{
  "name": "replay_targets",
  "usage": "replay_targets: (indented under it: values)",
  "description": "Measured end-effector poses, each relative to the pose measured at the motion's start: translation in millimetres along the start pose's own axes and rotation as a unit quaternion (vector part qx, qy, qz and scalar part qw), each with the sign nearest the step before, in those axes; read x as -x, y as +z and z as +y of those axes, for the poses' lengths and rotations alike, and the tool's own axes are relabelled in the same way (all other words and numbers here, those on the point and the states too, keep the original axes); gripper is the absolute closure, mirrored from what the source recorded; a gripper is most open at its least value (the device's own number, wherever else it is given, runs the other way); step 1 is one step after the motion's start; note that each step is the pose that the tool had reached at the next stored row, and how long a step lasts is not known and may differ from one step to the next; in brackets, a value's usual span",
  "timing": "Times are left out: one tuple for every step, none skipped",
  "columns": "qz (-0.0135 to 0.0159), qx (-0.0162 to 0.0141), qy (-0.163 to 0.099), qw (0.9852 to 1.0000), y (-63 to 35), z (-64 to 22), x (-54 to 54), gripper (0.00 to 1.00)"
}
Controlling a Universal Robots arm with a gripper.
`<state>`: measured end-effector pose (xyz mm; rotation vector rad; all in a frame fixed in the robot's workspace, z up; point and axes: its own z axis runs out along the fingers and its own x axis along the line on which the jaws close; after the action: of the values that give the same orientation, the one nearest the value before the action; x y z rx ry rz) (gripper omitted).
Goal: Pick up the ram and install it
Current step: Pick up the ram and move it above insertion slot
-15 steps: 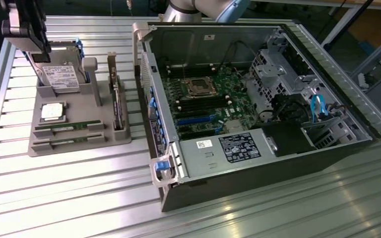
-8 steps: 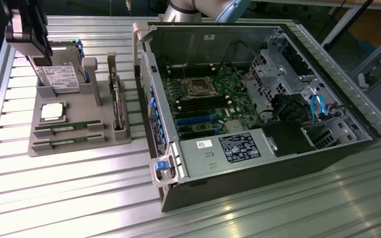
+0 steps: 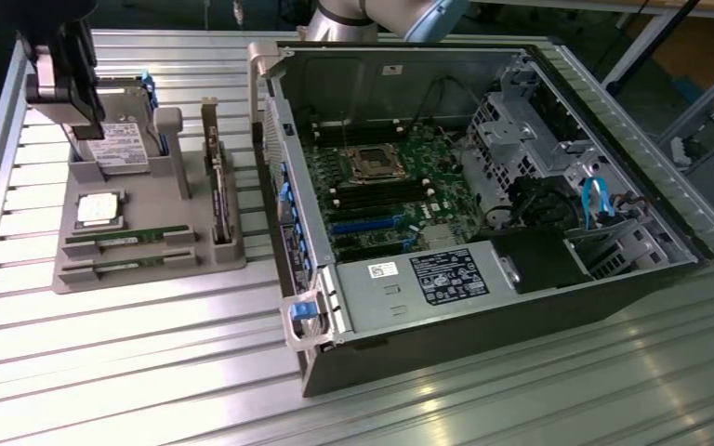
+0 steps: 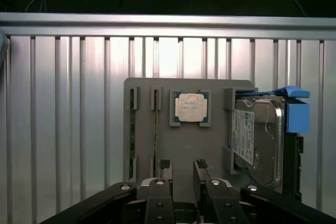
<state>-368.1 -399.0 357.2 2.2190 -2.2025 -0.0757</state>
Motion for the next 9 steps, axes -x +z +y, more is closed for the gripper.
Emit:
replay_targets:
  values:
    - [0.0,0.0,0.0,1.0,1.8,-0.1,0.0,0.7]
    - [0.0,0.0,0.0,1.0,3.6,-0.2,-0.1,0.7]
    - [0.0,0.0,0.0,1.0,5.4,-0.2,-0.1,0.7]
    - [0.0,0.0,0.0,1.0,7.5,-0.4,-0.2,0.7]
    - [0.0,0.0,0.0,1.0,9.3,-0.4,-0.2,0.7]
    - [0.0,0.0,0.0,1.0,11.2,-0.5,-0.3,0.7]
    - [0.0,0.0001,0.0,1.0,13.1,-0.6,-0.3,0.7]
    - [0.0,0.0001,0.0,1.0,15.3,-0.7,-0.4,0.7]
    - [0.0,0.0,0.0,1.0,18.9,-0.8,-0.5,0.7]
